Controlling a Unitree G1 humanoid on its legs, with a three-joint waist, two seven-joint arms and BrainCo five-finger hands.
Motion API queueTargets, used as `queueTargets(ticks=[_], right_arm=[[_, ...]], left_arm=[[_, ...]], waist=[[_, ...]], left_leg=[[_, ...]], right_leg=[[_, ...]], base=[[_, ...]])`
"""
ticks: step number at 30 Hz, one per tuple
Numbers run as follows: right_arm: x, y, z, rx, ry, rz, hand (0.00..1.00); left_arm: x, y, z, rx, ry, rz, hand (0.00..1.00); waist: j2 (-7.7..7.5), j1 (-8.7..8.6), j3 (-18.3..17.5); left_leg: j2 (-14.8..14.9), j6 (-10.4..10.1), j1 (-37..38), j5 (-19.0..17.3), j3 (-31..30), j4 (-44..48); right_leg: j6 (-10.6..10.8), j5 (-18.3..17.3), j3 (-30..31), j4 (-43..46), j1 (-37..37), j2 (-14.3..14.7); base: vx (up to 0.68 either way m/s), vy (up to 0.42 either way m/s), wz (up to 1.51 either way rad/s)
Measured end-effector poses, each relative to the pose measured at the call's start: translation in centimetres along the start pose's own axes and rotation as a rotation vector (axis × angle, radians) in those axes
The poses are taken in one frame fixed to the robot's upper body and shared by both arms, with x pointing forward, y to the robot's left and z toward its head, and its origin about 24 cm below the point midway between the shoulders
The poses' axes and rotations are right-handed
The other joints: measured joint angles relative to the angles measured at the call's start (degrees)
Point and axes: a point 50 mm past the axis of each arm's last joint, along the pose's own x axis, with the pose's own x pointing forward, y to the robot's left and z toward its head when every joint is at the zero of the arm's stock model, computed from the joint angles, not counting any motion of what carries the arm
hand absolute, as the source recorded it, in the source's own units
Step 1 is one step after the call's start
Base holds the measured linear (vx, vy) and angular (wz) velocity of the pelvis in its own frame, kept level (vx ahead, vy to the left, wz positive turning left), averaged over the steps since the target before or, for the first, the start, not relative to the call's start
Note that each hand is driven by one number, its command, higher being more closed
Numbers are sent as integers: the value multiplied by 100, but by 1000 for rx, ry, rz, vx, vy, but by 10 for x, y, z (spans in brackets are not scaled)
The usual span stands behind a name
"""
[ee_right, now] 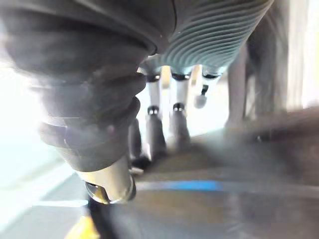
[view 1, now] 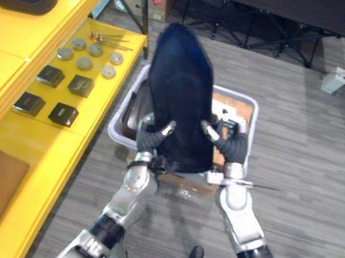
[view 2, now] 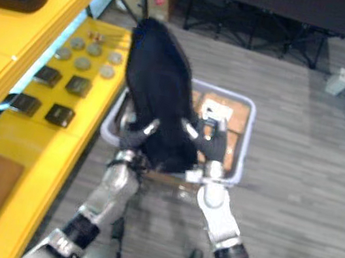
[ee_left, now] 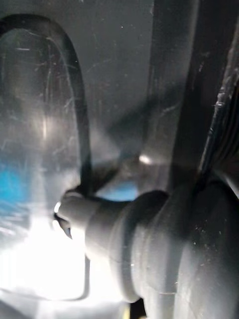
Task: Walk over and take plastic housings, then place them on the shelf
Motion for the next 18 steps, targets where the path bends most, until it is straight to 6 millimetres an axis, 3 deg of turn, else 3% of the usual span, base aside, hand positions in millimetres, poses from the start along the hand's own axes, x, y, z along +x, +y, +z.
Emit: queueTargets(ticks=[4,8,10,12,13,15,18], right_arm=[[-2,-29,47,183,-234,-21,0],[-23,-59,61,234,-297,-109,0],[-41,-70,56,214,-260,-196,0],[-72,-83,42,190,-157,-376,0],[-81,-85,37,182,-119,-411,0],[-124,-93,12,218,44,-526,0],[-168,-99,-15,235,208,-689,0]], left_arm=[[-3,37,-2,195,-70,189,100],[-11,63,11,230,-141,294,100],[-17,71,22,204,-192,316,100],[-30,74,36,172,-250,293,100],[-34,75,37,172,-259,288,100],[-47,81,36,181,-250,259,100],[-59,88,28,196,-191,228,100]], waist=[[-115,-13,-250],[-279,-102,-354],[-322,-129,-382],[-321,-140,-427],[-311,-141,-460],[-230,-173,-602],[-118,-289,-680]], left_leg=[[2,1,84,-8,-32,-15],[12,-16,85,-29,-43,-46],[19,-20,85,-32,-30,-47],[28,-20,80,-39,6,-51],[33,-18,76,-47,36,-51],[39,-19,78,-73,104,-51],[55,-19,74,-75,115,-51]], right_leg=[[-4,-4,-52,-64,130,13],[-75,-50,-118,-113,159,23],[-82,-54,-113,-133,156,30],[-85,-57,-87,-177,122,35],[-85,-57,-61,-177,99,37],[-85,-56,4,-200,72,43],[-85,-56,5,-213,75,61]], base=[[-11,-5,3],[-51,-8,3],[-40,-6,-4],[-31,-5,-8],[5,-3,-18],[35,-11,-14],[18,-11,-2]])
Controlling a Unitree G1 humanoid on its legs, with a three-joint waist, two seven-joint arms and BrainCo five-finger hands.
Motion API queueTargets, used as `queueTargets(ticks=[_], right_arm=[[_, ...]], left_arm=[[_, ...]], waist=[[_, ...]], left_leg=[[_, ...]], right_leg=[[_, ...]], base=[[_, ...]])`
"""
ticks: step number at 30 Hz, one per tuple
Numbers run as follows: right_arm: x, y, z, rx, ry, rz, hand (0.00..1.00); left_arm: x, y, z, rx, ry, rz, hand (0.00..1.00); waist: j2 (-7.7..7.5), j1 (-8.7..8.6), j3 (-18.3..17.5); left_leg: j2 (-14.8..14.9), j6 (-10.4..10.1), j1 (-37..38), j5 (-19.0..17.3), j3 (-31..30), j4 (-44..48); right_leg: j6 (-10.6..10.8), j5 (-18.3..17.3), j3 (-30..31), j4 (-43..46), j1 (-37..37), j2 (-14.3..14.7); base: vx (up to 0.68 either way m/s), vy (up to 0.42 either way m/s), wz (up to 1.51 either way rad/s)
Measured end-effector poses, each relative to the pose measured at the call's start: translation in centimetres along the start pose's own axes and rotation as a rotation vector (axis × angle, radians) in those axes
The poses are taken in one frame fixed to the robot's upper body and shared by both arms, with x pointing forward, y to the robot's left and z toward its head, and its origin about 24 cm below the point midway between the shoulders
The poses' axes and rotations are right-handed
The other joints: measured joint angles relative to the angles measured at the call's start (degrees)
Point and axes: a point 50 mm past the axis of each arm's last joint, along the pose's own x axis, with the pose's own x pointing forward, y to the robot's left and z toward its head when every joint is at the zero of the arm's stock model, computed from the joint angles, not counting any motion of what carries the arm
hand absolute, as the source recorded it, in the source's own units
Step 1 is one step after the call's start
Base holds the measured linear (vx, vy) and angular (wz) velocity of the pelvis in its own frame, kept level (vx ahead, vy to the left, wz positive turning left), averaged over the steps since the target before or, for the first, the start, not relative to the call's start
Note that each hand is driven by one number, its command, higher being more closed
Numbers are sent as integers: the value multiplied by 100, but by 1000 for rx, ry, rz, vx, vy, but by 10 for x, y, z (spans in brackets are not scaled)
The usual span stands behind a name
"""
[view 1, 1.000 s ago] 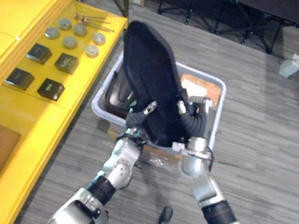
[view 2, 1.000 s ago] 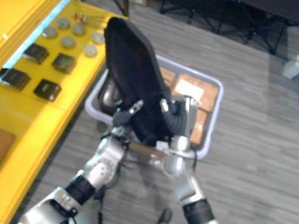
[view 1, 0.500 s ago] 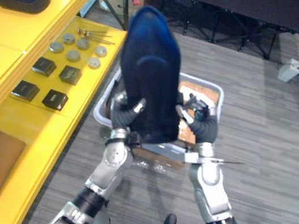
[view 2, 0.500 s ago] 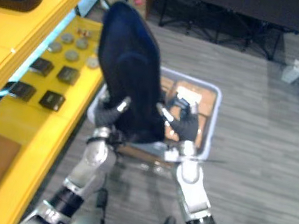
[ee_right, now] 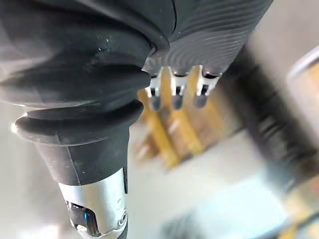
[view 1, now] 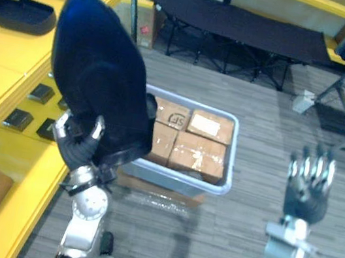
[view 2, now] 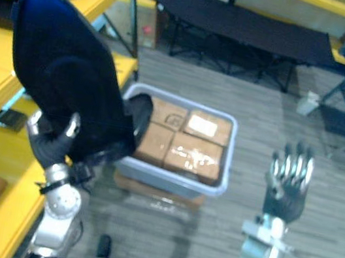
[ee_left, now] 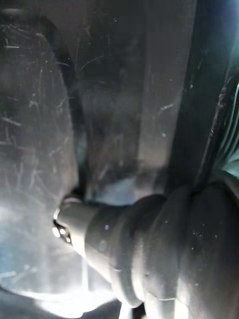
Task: Walk over and take plastic housings, then place them on the shelf
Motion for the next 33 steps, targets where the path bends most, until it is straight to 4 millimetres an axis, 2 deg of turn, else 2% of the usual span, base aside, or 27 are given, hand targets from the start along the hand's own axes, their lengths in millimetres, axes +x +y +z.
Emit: queueTargets(ticks=[2,4,6,10,16,19,22,24,25,26,28,31,33], right_arm=[[-19,-26,-15,-27,85,-122,0],[-33,-41,-21,-52,130,-193,0],[-37,-48,-20,-64,138,-222,0],[-38,-49,-21,-70,143,-224,0],[-29,-40,-23,-91,144,-152,0],[-9,-18,-28,-111,145,-26,0],[22,26,-38,-110,135,179,0],[29,44,-42,-109,137,255,0],[33,60,-48,-101,149,320,0],[34,63,-49,-103,153,336,0],[37,83,-62,-104,199,419,0],[32,104,-78,-108,267,512,0],[30,119,-83,-125,286,569,0]], left_arm=[[-10,7,-6,25,44,-29,100],[-18,16,-10,28,83,-48,100],[-21,24,-11,41,95,-37,100],[-17,41,-10,33,96,24,100],[-13,46,-1,33,54,76,100],[-5,55,16,67,-41,142,100],[0,84,32,165,-133,286,100],[0,98,38,204,-159,353,100],[-3,112,43,250,-177,415,100],[-4,114,44,259,-181,425,100],[-12,133,49,343,-189,506,100],[-19,143,51,374,-177,556,100],[-24,146,54,385,-175,568,100]], waist=[[56,-15,-32],[99,-15,-56],[121,-15,-72],[136,15,-88],[185,104,-184],[217,242,-217],[246,561,-261],[238,746,-285],[227,914,-335],[226,955,-336],[215,1194,-341],[162,1468,-372],[117,1574,-395]], left_leg=[[29,-16,-1,-12,13,1],[43,-33,-1,-25,22,2],[42,-34,2,-31,25,2],[33,-34,2,-31,-18,2],[2,-60,-87,-49,-277,1],[-26,-73,-146,-17,-498,3],[-100,-50,-202,43,-875,6],[-141,-54,-237,54,-1054,6],[-198,-60,-337,76,-1281,8],[-210,-59,-354,80,-1313,8],[-311,-54,-410,104,-1616,10],[-429,-55,-437,130,-1963,10],[-450,-75,-499,161,-2116,22]], right_leg=[[-1,0,6,-21,1,31],[-2,-1,7,-45,5,48],[-1,0,7,-56,12,48],[0,0,-37,-73,60,47],[6,-9,-331,-170,224,54],[11,-12,-544,-223,338,65],[52,7,-995,-329,629,90],[61,-5,-1186,-390,758,106],[75,-34,-1440,-421,841,116],[77,-43,-1470,-419,852,117],[79,-89,-1810,-417,1028,117],[65,-214,-2236,-361,1244,116],[105,-291,-2366,-299,1260,134]], base=[[16,-19,-4],[9,-11,-2],[0,0,0],[-2,-2,4],[-3,-7,22],[13,-23,36],[21,-39,61],[22,-45,62],[19,-39,65],[28,-34,70],[31,-18,65],[20,-13,67],[-7,-16,42]])
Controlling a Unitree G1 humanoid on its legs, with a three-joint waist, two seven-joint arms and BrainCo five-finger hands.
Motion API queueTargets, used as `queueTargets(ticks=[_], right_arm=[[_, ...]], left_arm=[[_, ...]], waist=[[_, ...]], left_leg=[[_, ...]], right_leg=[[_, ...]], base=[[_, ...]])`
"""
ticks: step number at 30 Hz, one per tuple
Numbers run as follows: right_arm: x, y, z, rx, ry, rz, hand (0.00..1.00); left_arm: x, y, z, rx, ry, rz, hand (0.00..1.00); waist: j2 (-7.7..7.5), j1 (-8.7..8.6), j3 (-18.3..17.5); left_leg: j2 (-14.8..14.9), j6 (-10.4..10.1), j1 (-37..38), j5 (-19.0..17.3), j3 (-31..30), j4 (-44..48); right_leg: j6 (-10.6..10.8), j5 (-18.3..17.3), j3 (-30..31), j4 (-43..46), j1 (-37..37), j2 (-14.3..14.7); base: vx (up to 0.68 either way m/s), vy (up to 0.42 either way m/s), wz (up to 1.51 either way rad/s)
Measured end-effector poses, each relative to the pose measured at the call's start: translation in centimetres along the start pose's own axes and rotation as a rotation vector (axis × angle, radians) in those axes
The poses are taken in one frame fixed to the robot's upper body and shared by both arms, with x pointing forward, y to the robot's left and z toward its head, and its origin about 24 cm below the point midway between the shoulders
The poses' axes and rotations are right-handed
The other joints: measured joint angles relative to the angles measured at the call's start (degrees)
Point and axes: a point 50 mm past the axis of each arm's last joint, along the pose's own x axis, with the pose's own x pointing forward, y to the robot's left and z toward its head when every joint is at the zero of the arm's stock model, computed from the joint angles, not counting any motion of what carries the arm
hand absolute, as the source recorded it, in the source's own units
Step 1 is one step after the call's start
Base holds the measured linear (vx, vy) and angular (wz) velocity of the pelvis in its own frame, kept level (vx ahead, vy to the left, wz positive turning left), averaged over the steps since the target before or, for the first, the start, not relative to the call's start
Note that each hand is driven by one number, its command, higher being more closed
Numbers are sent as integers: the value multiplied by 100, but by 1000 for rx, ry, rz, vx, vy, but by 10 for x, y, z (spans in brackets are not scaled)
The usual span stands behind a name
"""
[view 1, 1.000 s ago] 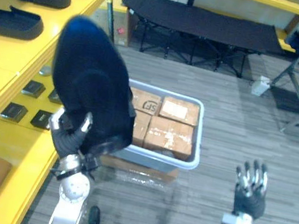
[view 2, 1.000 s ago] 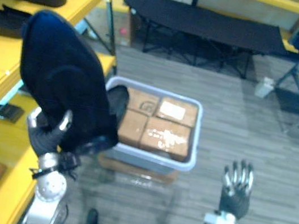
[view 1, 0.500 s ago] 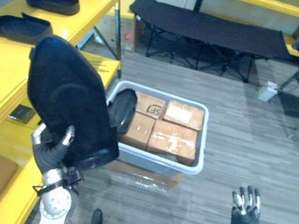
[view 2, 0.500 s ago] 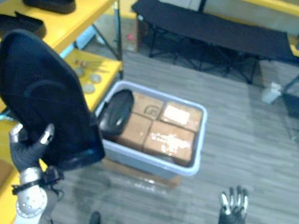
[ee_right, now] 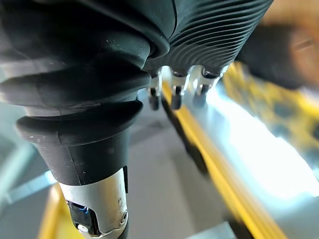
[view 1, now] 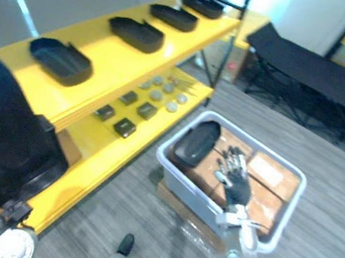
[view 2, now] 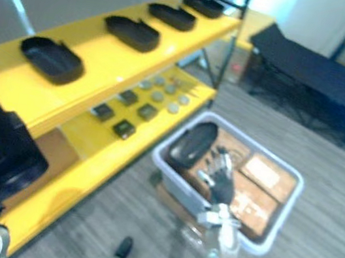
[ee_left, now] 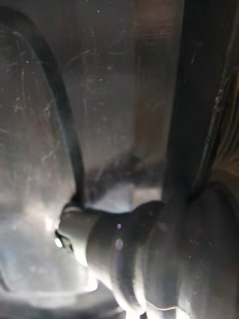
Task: Walk over and take plastic housings, then place them on the shelf
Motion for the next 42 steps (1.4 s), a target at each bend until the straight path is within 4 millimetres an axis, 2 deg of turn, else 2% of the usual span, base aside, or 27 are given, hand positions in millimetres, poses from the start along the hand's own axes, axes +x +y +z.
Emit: queueTargets(ticks=[4,8,12,15,19,21,23,24,25,28,31,34,35,37,39,42], right_arm=[[10,14,-2,-66,32,53,0],[12,12,-3,-110,70,58,0],[10,5,0,-164,89,63,0],[9,0,0,-214,101,62,0],[9,-1,12,-219,50,61,0],[10,-1,17,-222,10,62,0],[10,1,22,-222,-24,67,0],[9,0,26,-222,-51,59,0],[7,-5,30,-224,-71,33,0],[3,-12,38,-228,-114,0,0],[5,-13,45,-238,-158,-3,0],[2,-17,46,-259,-154,-15,0],[0,-19,45,-260,-147,-16,0],[-4,-21,43,-259,-135,-15,0],[-4,-22,44,-253,-137,-1,0],[-4,-19,42,-230,-138,29,0]], left_arm=[[-4,4,-2,-21,42,-23,100],[-7,1,-2,-4,44,-73,100],[-1,-7,1,-35,17,-136,100],[2,-12,2,-83,23,-164,100],[-4,-21,1,-171,72,-211,100],[-4,-25,2,-188,72,-224,100],[-4,-30,3,-207,63,-248,100],[-3,-38,6,-233,47,-285,100],[-2,-46,9,-262,33,-336,100],[-1,-59,14,-300,3,-406,100],[-2,-62,11,-305,17,-401,100],[-5,-65,7,-310,44,-390,100],[-8,-65,6,-314,62,-393,100],[-11,-65,5,-309,71,-403,100],[-11,-65,4,-309,73,-401,100],[-11,-61,3,-295,79,-385,100]], waist=[[-28,66,2],[-11,56,19],[-35,-7,63],[40,0,115],[85,-12,178],[108,-4,273],[110,-24,293],[79,-116,346],[59,-230,420],[-21,-277,519],[10,-276,594],[160,-326,824],[212,-353,854],[218,-455,873],[224,-456,1005],[245,-448,1147]], left_leg=[[3,-9,28,37,-80,9],[51,20,117,19,-22,12],[17,123,-71,-8,26,302],[-11,164,-89,21,80,297],[-19,353,-116,179,481,115],[-53,366,-152,204,538,129],[-94,397,-274,244,499,149],[-179,396,-310,297,359,143],[-262,366,-306,334,178,138],[-271,369,-369,335,122,146],[-231,303,-608,448,187,153],[-177,319,-608,482,264,139],[-146,325,-591,476,322,151],[-133,340,-622,447,382,237],[-119,412,-755,266,526,633],[-147,410,-1109,-227,629,1551]], right_leg=[[-17,-145,-33,169,24,-12],[-41,-271,23,353,2,-49],[-14,-300,-168,348,80,-17],[18,-322,-322,356,184,-22],[74,-399,-600,440,254,-103],[39,-487,-591,583,222,-166],[-147,-658,-371,846,45,-207],[-299,-775,85,1012,-28,-208],[-339,-806,505,1243,-50,-218],[-430,-948,804,1565,-203,-236],[-235,-1067,813,1499,-432,-228],[-4,-1193,955,1444,-469,-199],[12,-1208,969,1426,-473,-196],[3,-1291,963,1501,-475,-197],[-18,-1335,996,1570,-475,-218],[1,-1458,997,1716,-448,-283]], base=[[-36,-6,13],[-63,2,-8],[-74,13,19],[-57,27,37],[-50,35,37],[-27,28,19],[-11,4,28],[-5,-12,73],[-6,-11,81],[0,-24,35],[-26,-44,-12],[-78,-31,-17],[-74,-16,-6],[-65,-15,3],[-34,3,-5],[-10,46,-3]])
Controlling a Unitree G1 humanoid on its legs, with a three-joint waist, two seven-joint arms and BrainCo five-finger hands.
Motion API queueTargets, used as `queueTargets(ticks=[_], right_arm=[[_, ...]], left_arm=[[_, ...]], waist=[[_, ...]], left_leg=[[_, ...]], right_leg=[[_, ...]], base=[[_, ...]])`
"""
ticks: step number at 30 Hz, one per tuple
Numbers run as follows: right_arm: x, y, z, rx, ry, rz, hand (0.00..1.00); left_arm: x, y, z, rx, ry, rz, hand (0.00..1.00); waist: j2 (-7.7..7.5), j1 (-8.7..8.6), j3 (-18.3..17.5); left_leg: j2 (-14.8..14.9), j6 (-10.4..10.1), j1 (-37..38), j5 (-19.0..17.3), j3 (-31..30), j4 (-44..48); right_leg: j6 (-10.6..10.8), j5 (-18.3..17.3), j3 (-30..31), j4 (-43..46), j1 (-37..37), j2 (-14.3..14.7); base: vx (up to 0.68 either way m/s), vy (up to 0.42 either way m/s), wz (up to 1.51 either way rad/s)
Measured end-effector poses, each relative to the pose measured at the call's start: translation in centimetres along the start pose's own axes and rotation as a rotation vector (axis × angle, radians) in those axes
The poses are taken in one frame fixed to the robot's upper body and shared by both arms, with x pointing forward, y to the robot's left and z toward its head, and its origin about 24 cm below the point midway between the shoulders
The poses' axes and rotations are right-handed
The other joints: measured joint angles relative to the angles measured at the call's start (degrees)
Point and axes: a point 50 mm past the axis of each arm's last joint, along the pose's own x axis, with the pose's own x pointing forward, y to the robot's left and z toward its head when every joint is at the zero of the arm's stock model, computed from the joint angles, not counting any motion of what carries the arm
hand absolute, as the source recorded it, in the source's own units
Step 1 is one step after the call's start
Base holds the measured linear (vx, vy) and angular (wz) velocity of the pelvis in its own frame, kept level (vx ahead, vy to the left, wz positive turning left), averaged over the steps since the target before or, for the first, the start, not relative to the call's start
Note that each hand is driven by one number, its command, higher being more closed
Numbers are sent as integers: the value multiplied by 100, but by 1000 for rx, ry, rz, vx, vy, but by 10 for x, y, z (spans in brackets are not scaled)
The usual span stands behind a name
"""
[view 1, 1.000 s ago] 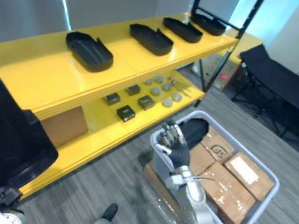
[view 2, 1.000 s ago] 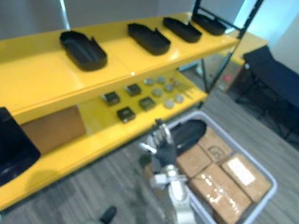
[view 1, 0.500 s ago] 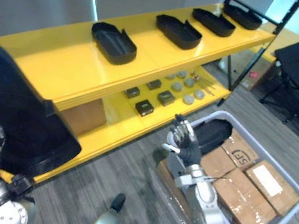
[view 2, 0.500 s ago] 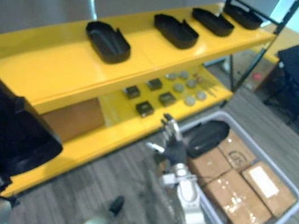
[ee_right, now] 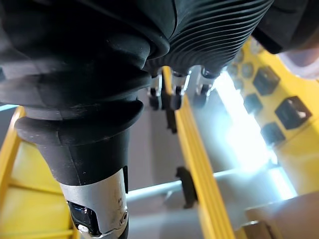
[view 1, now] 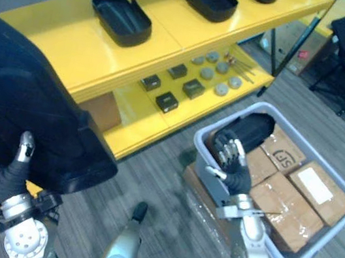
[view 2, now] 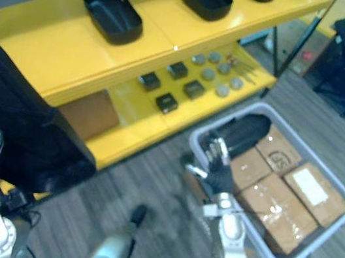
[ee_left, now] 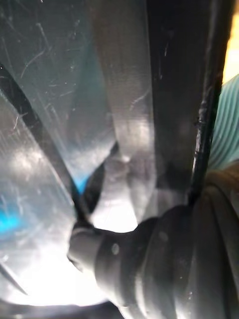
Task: Walk over and take plastic housings, then place them on the shelf
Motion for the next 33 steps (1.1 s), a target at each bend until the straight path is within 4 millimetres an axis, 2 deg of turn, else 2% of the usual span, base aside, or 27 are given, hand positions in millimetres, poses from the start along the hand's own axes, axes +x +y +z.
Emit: queueTargets(ticks=[3,4,5,6,7,8,9,10,11,12,13,15,16,18,19,20,22,23,25,27,29,30,31,32,33], right_arm=[[1,6,-1,29,-10,9,0],[1,8,-1,45,-17,5,0],[0,9,0,49,-20,2,0],[-4,9,3,49,-30,0,0],[-7,8,1,48,-26,-8,0],[-7,9,1,49,-25,-7,0],[-4,11,2,55,-36,-2,0],[1,12,4,56,-55,6,0],[4,12,5,53,-63,12,0],[7,11,7,45,-72,17,0],[7,11,8,42,-73,21,0],[6,1,13,8,-86,21,0],[5,-3,16,-7,-93,18,0],[7,-18,29,-36,-130,1,0],[9,-22,34,-40,-147,-2,0],[9,-23,36,-37,-153,-2,0],[9,-23,38,-34,-159,13,0],[9,-25,39,-49,-152,21,0],[10,-28,39,-64,-127,35,0],[10,-30,40,-54,-128,32,0],[9,-35,44,-66,-139,13,0],[5,-41,48,-67,-150,-23,0],[-2,-47,53,-76,-166,-77,0],[-6,-50,56,-81,-176,-106,0],[-12,-57,60,-94,-188,-156,0]], left_arm=[[0,6,0,19,0,11,100],[0,8,2,31,-7,-1,100],[1,9,4,37,-13,-6,100],[0,10,4,39,-13,-6,100],[1,10,4,39,-16,-6,100],[1,10,5,41,-20,-6,100],[4,11,8,45,-37,-4,100],[6,14,10,49,-50,14,100],[7,13,10,45,-55,23,100],[10,11,11,33,-64,31,100],[11,10,11,29,-69,33,100],[15,6,11,9,-83,36,100],[17,4,11,1,-87,36,100],[26,0,6,-7,-87,30,100],[28,-2,2,-6,-75,34,100],[28,-3,-1,-4,-63,38,100],[27,-6,-5,0,-35,19,100],[23,-10,-10,-11,-7,18,100],[9,-8,-18,-5,68,18,100],[3,-5,-20,3,96,15,100],[3,-7,-19,-4,93,-7,100],[4,-12,-18,-24,83,-35,100],[5,-22,-17,-70,82,-75,100],[5,-28,-18,-95,83,-97,100],[4,-42,-18,-136,85,-143,100]], waist=[[-82,119,45],[-193,179,31],[-270,223,30],[-222,261,-15],[-314,216,-107],[-348,201,-171],[-386,196,-235],[-380,137,-236],[-356,107,-221],[-293,89,-188],[-253,86,-203],[-30,-63,-350],[-10,-100,-406],[66,-254,-477],[44,-333,-496],[24,-374,-508],[-163,-405,-638],[-62,-403,-671],[254,-291,-864],[352,-302,-925],[400,-337,-959],[380,-375,-983],[341,-519,-997],[338,-613,-996],[377,-733,-1015]], left_leg=[[-116,94,-254,-634,129,982],[-134,378,-390,-991,416,1548],[-161,492,-408,-1182,587,1811],[-204,305,-408,-1570,611,2046],[-339,369,-405,-1704,556,2084],[-382,420,-402,-1748,533,2050],[-424,484,-306,-1817,480,1912],[-461,599,-128,-1823,314,1736],[-477,633,-2,-1825,251,1632],[-470,644,351,-1823,161,1403],[-466,633,541,-1815,111,1280],[-460,630,1065,-1818,-279,889],[-450,627,1143,-1819,-372,826],[-482,561,1359,-1880,-829,712],[-550,508,1454,-1926,-1096,707],[-593,478,1494,-1944,-1239,707],[-747,278,1516,-2104,-1563,734],[-689,193,1519,-2254,-1725,807],[-248,64,1546,-2246,-1665,675],[-48,-138,1662,-2082,-1325,391],[164,-23,1702,-1990,-516,256],[304,249,1589,-1954,142,280],[612,552,1455,-1898,1162,344],[792,615,1407,-1847,1668,380],[969,332,1452,-1414,2343,209]], right_leg=[[-87,-160,-37,-1,247,-145],[-212,-221,-57,-114,410,-205],[-268,-239,-73,-144,506,-255],[-530,-43,48,349,498,-290],[-775,296,325,1132,124,-526],[-887,542,462,1441,-72,-580],[-923,1156,749,1954,-392,-636],[-790,992,990,2497,-695,-605],[-725,770,1037,2686,-827,-547],[-757,428,1056,2785,-982,-363],[-802,307,1050,2710,-1053,-249],[-917,57,1150,1954,-1444,322],[-914,59,1294,1716,-1600,468],[-745,202,2108,958,-2137,831],[-627,342,2487,641,-2318,895],[-630,441,2630,499,-2336,883],[-633,1118,2884,-49,-2167,845],[-538,1363,2701,-4,-2080,875],[-729,1351,2184,-245,-1765,1118],[-774,1337,1888,-419,-1444,1157],[-832,1302,1522,-633,-1092,1152],[-862,1283,1195,-730,-946,1065],[-862,1283,807,-795,-820,933],[-860,1282,599,-796,-773,854],[-835,1266,322,-756,-696,727]], base=[[98,101,5],[145,137,1],[236,166,14],[314,194,42],[327,219,52],[343,262,49],[359,210,33],[434,181,34],[441,120,35],[351,87,25],[281,66,42],[289,18,71],[435,-42,101],[443,-137,127],[324,-200,125],[332,-288,139],[290,-325,124],[299,-358,106],[333,-349,101],[223,-194,88],[132,-93,92],[65,-50,136],[55,-24,156],[58,68,180],[66,132,144]])
